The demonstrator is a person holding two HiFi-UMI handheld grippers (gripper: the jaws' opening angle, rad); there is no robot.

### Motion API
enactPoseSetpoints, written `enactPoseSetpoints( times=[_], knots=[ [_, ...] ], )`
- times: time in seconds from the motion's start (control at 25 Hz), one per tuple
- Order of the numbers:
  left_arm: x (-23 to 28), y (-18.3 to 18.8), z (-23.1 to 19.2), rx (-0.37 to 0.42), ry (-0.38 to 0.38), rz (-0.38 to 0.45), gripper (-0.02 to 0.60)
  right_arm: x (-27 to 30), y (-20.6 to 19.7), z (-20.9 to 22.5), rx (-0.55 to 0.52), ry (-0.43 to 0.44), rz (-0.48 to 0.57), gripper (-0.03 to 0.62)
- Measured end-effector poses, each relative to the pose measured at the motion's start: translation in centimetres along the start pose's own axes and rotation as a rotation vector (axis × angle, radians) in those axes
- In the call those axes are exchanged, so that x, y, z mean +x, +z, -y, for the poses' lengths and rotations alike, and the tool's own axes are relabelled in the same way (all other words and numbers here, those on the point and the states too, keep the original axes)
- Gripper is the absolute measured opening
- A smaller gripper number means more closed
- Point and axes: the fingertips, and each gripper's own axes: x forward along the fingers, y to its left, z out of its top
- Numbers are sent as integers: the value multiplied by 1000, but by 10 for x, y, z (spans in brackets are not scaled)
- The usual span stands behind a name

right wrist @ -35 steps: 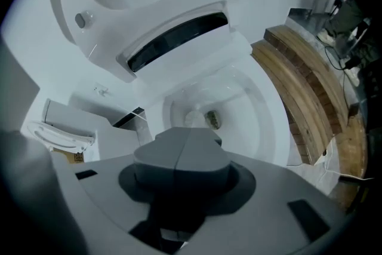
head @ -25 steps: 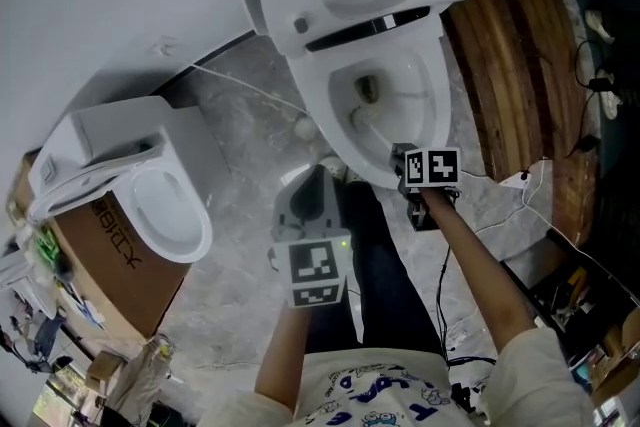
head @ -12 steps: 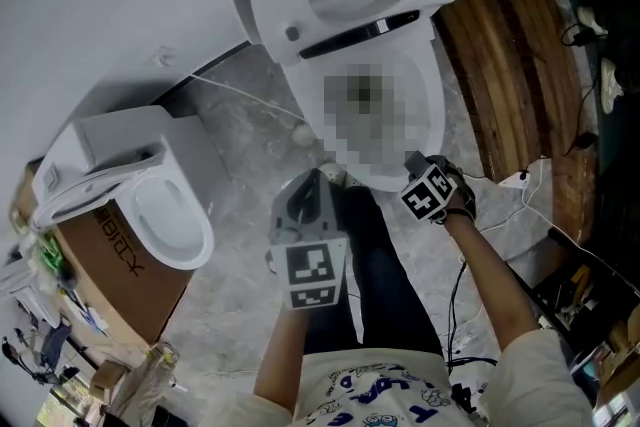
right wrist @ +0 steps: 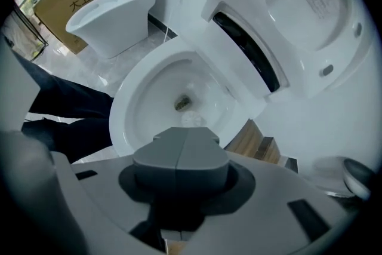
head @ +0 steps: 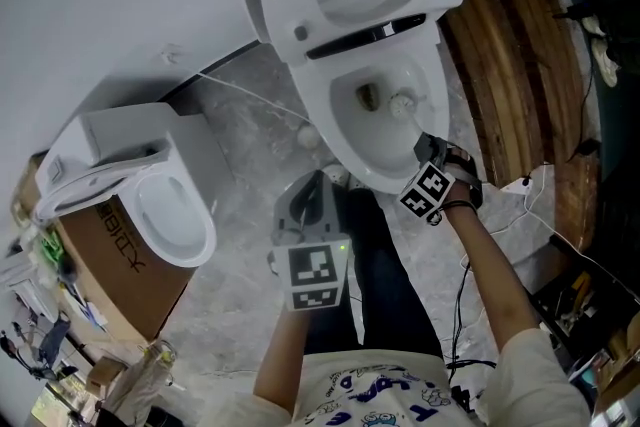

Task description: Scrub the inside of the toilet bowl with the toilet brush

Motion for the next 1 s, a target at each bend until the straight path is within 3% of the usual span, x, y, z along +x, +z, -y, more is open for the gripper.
enactPoseSetpoints(
  times=[0.56, 0.8, 1.0],
  knots=[
    [-16, 18, -3, -21, 25, 40, 2, -63, 21, 10, 276, 100, 84, 169],
    [-30, 35, -4, -18, 34, 74, 3, -106, 19, 17, 382, 56, 99, 169],
    [-43, 56, -5, 0, 40, 112, 3, -146, 25, 27, 492, 21, 170, 169]
  ],
)
